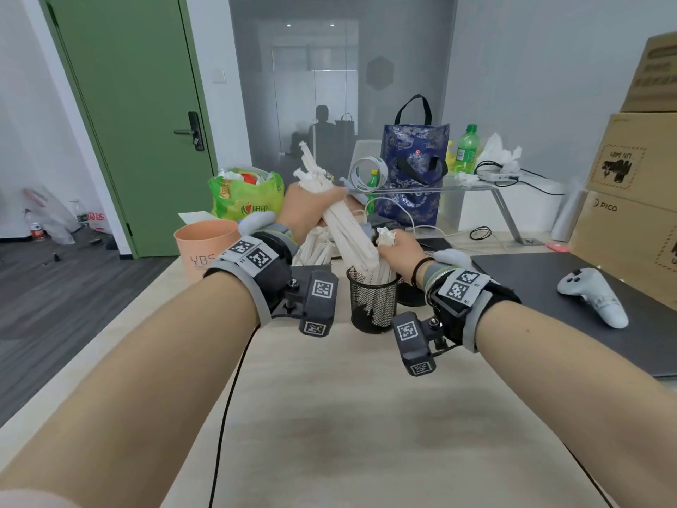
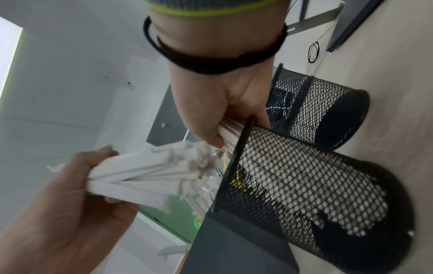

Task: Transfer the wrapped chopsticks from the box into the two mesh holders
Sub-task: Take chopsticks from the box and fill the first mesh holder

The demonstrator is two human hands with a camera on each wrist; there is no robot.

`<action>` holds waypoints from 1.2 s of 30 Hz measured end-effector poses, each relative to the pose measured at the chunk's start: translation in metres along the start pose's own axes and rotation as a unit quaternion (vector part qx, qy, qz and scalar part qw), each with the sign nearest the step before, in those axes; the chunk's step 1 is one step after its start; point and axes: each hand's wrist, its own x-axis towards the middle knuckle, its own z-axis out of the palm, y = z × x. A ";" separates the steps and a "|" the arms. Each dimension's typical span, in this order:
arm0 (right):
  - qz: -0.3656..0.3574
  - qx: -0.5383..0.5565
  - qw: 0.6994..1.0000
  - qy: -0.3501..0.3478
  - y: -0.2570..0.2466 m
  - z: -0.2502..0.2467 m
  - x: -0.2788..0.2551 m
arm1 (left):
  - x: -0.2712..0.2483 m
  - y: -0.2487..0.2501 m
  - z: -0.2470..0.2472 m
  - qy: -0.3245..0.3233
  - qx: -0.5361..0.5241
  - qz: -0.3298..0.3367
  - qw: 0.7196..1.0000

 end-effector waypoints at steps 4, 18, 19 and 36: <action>0.018 0.023 0.999 -0.015 0.006 -0.001 0.002 | -0.004 -0.012 0.010 -0.018 0.018 -0.006 1.000; -0.007 0.006 0.999 -0.035 0.009 -0.005 0.001 | 0.004 -0.018 0.042 0.054 0.127 0.013 0.990; -0.008 0.004 0.999 -0.036 0.009 -0.006 0.001 | 0.006 -0.016 0.042 0.061 0.128 0.012 0.990; -0.069 -0.041 0.993 -0.088 0.005 -0.022 -0.012 | -0.023 -0.051 0.067 -0.054 0.306 0.052 0.949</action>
